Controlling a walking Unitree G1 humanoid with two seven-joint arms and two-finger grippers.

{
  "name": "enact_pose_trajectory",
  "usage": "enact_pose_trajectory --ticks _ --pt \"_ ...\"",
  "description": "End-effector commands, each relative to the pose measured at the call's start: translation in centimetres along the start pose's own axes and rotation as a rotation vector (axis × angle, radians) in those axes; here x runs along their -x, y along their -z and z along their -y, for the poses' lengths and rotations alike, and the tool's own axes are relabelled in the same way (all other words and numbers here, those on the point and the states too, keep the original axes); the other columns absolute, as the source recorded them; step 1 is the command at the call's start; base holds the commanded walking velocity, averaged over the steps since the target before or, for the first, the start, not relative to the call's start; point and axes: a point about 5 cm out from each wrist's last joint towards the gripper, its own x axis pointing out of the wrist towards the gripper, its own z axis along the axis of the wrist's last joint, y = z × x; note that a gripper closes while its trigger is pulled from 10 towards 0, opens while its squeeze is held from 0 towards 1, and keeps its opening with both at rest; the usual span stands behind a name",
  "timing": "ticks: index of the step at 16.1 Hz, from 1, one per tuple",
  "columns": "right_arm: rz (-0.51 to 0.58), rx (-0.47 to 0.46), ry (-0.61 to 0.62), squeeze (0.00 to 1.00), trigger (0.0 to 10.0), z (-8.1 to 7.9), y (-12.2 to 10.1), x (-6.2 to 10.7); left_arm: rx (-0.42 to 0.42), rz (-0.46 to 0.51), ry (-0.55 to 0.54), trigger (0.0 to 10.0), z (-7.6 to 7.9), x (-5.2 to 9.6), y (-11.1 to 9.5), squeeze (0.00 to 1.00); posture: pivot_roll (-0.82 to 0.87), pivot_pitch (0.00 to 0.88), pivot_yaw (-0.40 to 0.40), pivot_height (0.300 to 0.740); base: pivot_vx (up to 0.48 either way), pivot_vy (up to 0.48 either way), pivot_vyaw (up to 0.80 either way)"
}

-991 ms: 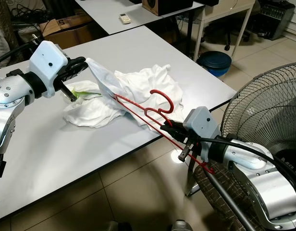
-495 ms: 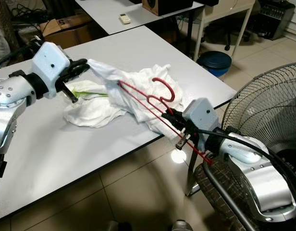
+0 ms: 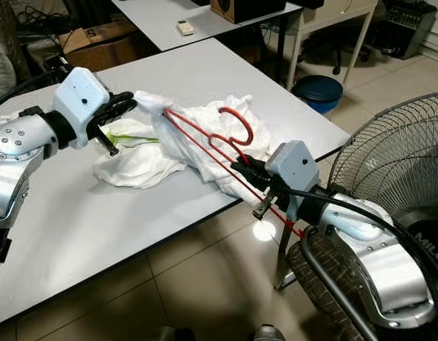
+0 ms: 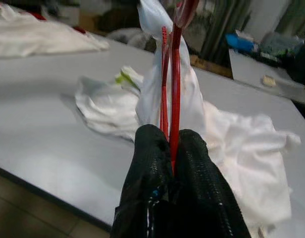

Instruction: Hang hanger

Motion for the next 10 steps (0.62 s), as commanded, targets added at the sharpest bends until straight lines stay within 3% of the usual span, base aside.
enact_pose_trajectory --ticks 1,4,10 --pt "0.031 0.012 -0.009 0.0 10.0 0.0 -0.9 0.2 -0.022 -0.015 -0.037 0.0 -0.7 0.1 -0.1 0.0 -0.16 0.07 0.13 0.74 0.0 0.0 0.0" --pt "-0.033 0.015 -0.038 0.0 10.0 -0.4 -0.3 1.0 -0.022 -0.02 -0.116 0.0 -1.8 0.0 -0.2 0.0 -0.17 0.071 0.135 0.74 0.0 0.0 0.0" --pt "-0.101 0.008 -0.017 0.0 10.0 -0.3 0.7 2.0 -0.028 0.001 -0.118 0.0 -2.0 -0.2 -0.5 0.0 -0.17 0.069 0.137 0.74 0.0 0.0 0.0"
